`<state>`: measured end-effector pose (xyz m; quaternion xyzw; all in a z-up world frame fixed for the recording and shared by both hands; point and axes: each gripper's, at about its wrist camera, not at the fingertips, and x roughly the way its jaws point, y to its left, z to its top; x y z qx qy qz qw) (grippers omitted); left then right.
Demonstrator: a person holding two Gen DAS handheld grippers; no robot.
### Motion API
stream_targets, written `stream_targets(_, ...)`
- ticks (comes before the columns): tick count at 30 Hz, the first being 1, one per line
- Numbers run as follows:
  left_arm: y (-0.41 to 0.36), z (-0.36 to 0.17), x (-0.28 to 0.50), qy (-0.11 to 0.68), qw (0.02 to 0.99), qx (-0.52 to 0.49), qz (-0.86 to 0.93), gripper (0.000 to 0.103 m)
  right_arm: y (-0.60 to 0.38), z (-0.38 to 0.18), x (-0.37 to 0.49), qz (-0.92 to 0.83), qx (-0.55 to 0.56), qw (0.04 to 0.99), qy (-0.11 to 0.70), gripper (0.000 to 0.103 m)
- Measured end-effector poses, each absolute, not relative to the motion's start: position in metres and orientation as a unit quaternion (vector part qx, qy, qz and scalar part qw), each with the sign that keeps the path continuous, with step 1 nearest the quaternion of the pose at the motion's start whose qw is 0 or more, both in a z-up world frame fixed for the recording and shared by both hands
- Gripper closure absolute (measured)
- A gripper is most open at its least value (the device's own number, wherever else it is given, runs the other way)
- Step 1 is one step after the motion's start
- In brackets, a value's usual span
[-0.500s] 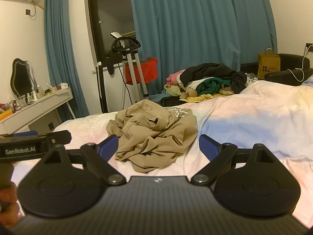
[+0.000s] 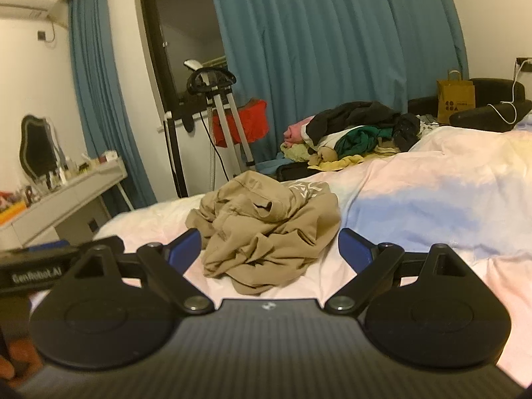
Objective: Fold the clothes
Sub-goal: 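Move both tools toward the crumpled beige T-shirt on the bed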
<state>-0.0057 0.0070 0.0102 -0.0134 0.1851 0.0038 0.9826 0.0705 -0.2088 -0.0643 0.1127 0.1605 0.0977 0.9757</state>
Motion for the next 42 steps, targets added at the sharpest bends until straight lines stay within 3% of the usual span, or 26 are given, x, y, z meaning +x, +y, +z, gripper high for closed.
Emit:
stream_targets(22, 0.0, -0.005, 0.006, 0.194, 0.981, 0.007, -0.011, 0.0, -0.22, -0.058, 0.062, 0.042, 0.106, 0.986, 0.121, 0.012)
stream_targets(33, -0.019, -0.03, 0.111, 0.285, 0.957, 0.001, -0.049, 0.0, -0.249, -0.065, 0.075, 0.031, 0.157, 0.977, 0.14, 0.013)
stream_targets(38, -0.037, -0.065, 0.171, 0.305, 0.951, 0.011, -0.055, 0.007, -0.261, -0.077, 0.093, 0.029, 0.184, 0.97, 0.158, 0.012)
stream_targets(41, -0.038, -0.086, 0.201, 0.315, 0.948, 0.011, -0.04, 0.017, -0.265, -0.087, 0.106, 0.034, 0.194, 0.965, 0.172, 0.013)
stream_targets(42, -0.037, -0.092, 0.21, 0.318, 0.947, 0.011, -0.034, 0.025, -0.266, -0.091, 0.11, 0.036, 0.197, 0.964, 0.176, 0.012)
